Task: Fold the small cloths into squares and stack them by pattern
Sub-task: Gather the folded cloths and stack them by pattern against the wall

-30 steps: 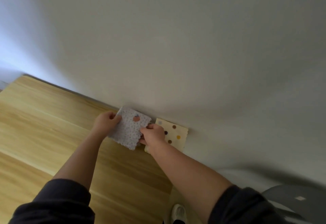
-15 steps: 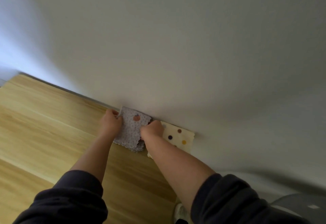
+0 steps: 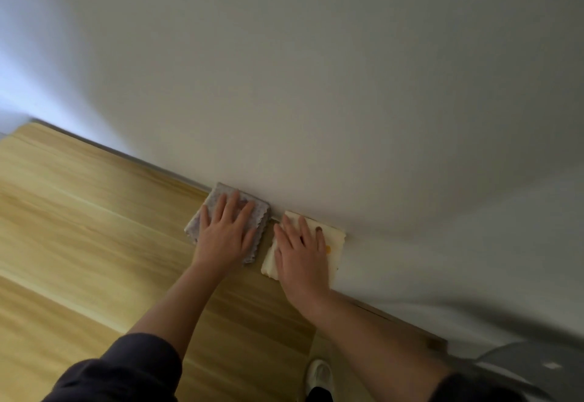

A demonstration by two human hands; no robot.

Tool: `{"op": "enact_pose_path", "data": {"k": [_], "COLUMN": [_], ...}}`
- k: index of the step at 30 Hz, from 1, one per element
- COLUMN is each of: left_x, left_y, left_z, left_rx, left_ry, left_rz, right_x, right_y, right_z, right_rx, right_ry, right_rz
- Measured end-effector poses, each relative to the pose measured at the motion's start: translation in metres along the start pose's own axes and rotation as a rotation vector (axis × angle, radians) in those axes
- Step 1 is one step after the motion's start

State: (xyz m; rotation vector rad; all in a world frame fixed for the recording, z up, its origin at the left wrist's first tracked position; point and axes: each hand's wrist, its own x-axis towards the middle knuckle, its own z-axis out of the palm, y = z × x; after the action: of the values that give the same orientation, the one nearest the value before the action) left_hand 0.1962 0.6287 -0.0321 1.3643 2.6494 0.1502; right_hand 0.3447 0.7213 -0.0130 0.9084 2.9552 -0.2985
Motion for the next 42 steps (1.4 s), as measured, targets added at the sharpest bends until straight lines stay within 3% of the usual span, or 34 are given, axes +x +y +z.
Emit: {"op": "enact_pose_path", "data": {"k": [5,11,16,29,42], "left_x": [0.000,-0.014,-0.082,-0.330,-0.523], "left_y": [0.005,0.019,0.063,0.204,0.239], "left_z": [0.015,-0.003,-0.020,-0.028,-0.039], "left_rx": [0.028,-0.052,-0.228,-0.461,-0.510], "left_ry": [-0.078,0.013,0.143,0.294,0.281], "left_rz": [-0.045,-0.098,-0.119,-0.077,0.079], "right_x": [0.009,-0.008,-0.065,-0.333,-0.556], "right_y": [0.006,0.013,0.030,0.067,0.018], "right_z": [0.009,-0.008,-0.031,-0.056,-0.068], "right_rx": [-0.036,0.130,0.196,0.374,0.476], "right_ry": [-0.204,-0.108,-0.020,0.179,0.325], "right_rz": [-0.035,-0.040,0.039,0.093,0.236]}}
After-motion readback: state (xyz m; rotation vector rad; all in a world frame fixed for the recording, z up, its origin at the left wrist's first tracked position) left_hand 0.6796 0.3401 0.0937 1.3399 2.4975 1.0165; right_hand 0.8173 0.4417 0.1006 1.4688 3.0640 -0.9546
